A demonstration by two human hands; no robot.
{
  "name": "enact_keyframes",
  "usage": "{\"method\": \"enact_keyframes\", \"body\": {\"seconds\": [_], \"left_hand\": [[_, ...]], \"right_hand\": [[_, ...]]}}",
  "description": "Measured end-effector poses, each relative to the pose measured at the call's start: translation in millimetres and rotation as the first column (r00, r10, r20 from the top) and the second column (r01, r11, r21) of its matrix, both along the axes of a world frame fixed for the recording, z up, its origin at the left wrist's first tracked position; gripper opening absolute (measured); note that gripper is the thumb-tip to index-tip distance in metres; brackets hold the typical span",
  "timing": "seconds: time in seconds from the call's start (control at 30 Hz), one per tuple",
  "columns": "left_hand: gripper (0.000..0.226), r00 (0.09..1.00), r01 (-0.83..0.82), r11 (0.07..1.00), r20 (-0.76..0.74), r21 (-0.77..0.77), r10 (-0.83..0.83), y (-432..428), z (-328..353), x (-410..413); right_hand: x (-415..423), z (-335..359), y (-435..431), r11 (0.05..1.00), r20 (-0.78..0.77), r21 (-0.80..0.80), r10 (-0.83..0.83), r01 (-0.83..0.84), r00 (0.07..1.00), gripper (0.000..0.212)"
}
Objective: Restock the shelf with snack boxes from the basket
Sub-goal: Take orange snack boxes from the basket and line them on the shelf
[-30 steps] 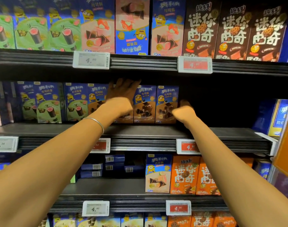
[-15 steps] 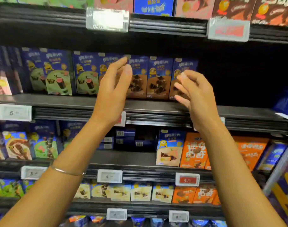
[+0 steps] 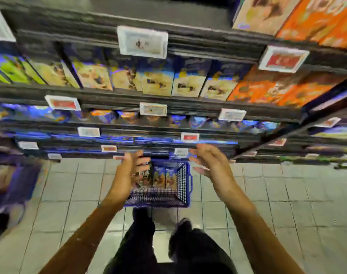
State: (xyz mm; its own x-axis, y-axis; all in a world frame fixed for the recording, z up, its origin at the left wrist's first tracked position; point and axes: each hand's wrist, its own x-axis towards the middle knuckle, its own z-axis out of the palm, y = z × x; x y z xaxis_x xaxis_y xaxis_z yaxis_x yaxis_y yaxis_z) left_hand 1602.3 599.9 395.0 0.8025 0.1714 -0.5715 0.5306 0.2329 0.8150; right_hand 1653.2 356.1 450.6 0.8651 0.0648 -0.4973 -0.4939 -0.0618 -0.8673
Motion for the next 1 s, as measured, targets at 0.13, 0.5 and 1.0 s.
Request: {"method": "enact_keyframes", "body": {"seconds": [0.13, 0.5, 1.0], "left_hand": [[0.068, 0.979, -0.063, 0.998, -0.195, -0.009, 0.06, -14, -90, -22], [0.078, 0.972, 0.042, 0.998, -0.235, 0.04, -0.031, -16, -412, 28], [0.085, 0.973, 0.012, 0.989, -0.23, 0.148, 0.023, -45, -524, 65]], "right_hand": [[-22, -121, -8, 0.992, -0.235, -0.101, -0.099, 0.077, 0.967, 0.012], [1, -542, 7, 0.947, -0.438, -0.223, 0.114, -0.23, 0.892, 0.015], [8, -773, 71, 0.592, -0.198, -0.754, 0.206, -0.284, 0.958, 0.069]]}}
